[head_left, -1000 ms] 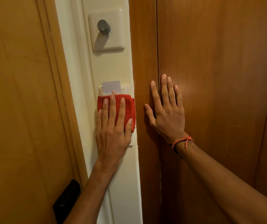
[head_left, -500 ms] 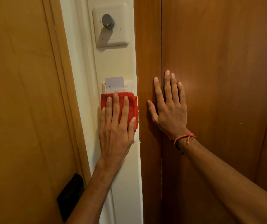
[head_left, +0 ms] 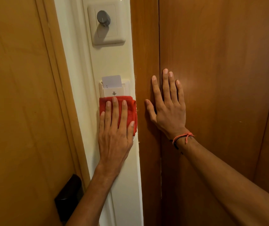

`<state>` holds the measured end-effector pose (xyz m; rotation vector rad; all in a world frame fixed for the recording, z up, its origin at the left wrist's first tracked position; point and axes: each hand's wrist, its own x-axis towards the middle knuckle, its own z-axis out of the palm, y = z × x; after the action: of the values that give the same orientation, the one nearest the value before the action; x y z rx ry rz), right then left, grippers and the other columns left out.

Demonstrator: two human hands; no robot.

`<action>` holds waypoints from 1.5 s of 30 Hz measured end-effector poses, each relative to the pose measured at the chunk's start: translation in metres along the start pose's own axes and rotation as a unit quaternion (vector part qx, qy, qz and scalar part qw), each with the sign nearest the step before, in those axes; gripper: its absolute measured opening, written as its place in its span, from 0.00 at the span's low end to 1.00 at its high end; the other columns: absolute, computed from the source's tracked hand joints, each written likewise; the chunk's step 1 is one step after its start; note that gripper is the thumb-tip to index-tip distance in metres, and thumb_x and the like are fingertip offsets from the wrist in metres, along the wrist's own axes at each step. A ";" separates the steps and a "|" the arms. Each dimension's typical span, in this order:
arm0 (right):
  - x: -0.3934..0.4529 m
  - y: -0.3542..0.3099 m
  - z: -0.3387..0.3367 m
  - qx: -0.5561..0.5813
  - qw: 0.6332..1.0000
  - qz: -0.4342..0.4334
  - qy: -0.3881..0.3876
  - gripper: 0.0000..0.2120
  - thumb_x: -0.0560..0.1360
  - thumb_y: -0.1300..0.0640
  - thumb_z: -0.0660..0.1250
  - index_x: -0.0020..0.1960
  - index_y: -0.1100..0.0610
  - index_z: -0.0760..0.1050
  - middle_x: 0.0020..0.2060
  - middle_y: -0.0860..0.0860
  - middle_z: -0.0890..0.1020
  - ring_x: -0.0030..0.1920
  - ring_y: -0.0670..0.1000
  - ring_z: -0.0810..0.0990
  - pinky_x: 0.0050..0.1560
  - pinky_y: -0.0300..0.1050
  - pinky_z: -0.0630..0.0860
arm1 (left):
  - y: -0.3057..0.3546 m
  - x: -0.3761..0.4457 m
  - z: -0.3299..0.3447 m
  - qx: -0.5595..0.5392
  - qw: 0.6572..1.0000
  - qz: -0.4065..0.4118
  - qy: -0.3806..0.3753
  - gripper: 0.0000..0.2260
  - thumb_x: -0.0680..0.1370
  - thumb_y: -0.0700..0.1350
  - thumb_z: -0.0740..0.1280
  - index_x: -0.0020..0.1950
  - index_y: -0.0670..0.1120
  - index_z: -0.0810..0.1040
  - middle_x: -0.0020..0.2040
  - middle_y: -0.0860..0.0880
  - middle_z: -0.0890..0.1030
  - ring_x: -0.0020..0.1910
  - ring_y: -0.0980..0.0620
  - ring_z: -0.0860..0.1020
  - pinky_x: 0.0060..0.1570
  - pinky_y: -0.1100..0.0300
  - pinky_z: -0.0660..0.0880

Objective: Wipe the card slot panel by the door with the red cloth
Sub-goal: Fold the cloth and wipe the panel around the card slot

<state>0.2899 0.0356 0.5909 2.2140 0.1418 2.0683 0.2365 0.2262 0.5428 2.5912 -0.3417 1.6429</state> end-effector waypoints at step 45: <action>-0.001 0.000 0.001 0.002 1.000 0.002 -0.003 0.33 0.84 0.39 0.52 0.84 0.55 0.54 0.83 0.61 0.58 0.84 0.60 0.54 0.84 0.57 0.52 | 0.003 0.032 0.003 -0.007 0.999 -0.032 0.035 0.29 0.84 0.58 0.47 0.81 0.44 0.51 0.81 0.39 0.57 0.80 0.39 0.54 0.79 0.42 0.54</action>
<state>0.2905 0.0355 0.5899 2.2240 0.1428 2.0652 0.2514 0.2177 0.5698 2.4999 -0.2611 1.6987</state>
